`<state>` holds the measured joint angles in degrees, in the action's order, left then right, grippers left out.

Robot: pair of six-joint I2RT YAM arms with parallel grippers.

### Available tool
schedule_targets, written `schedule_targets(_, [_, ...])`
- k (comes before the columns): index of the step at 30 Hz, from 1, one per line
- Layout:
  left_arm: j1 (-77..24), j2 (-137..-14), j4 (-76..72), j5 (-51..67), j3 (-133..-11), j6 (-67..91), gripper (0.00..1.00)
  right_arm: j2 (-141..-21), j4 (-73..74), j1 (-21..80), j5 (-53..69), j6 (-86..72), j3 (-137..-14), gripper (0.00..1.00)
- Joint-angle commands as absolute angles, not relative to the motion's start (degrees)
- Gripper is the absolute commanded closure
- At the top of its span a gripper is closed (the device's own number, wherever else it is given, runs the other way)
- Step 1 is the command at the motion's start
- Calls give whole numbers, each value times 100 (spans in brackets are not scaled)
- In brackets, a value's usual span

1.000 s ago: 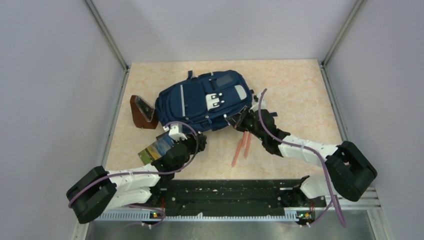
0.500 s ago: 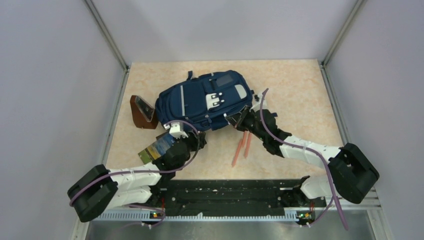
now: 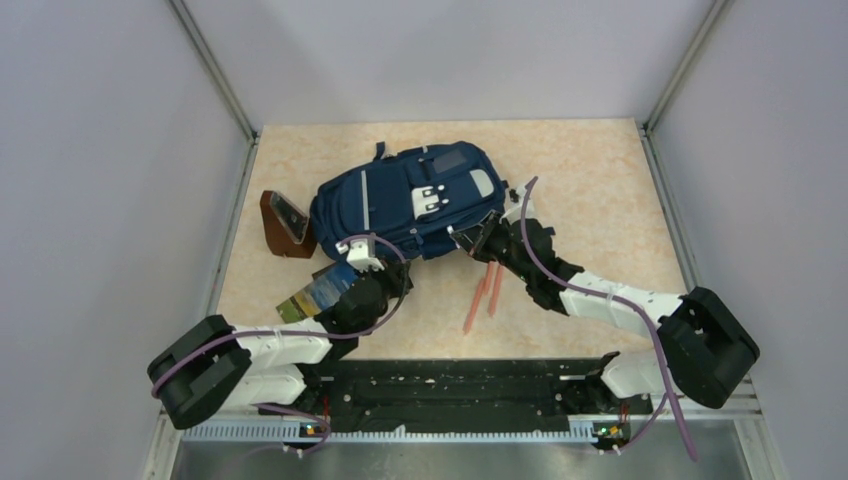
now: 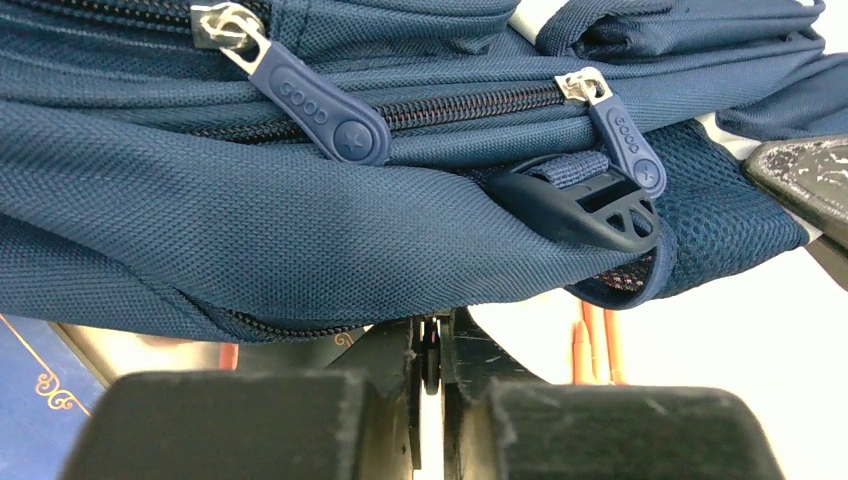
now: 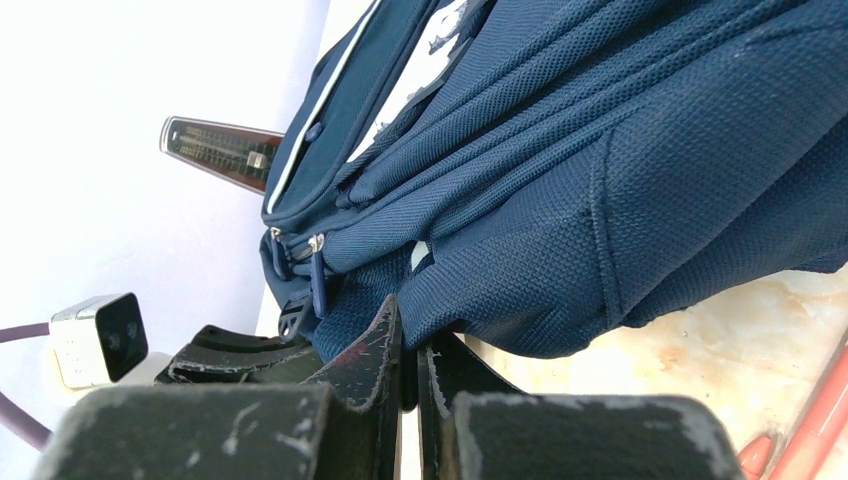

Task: Pack the student bag
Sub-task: Unzip the student bag at the center of the board.

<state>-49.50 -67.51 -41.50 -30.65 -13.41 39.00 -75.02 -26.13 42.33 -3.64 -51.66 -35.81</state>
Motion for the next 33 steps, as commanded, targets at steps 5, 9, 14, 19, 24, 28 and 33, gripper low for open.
schedule_targets(5, [-4944, -6527, -4315, -3158, -1415, 3941, 100, -7139, -3326, 4298, -492, -5102, -3772, 100])
schedule_targets(9, [-4940, -6298, -3833, -3163, -1431, 3824, 100, -7051, -3363, 4293, -595, -5038, -3676, 100])
schedule_targets(14, [-4906, -5939, -3601, -3096, -1319, 3705, 100, -6925, -3378, 4293, -797, -4944, -3575, 100])
schedule_targets(19, [-4878, -5760, -2896, -2995, -1569, 3383, 100, -6834, -3314, 4298, -868, -4845, -3554, 100])
schedule_targets(24, [-4785, -5593, -2653, -2718, -1628, 3226, 100, -6768, -3262, 4298, -976, -4778, -3525, 100])
schedule_targets(28, [-4711, -5542, -2370, -2662, -1703, 3217, 100, -6727, -3155, 4298, -1056, -4711, -3544, 100])
schedule_targets(33, [-4592, -5424, -2157, -2531, -1722, 3209, 100, -6575, -2901, 4289, -1370, -4522, -3556, 100])
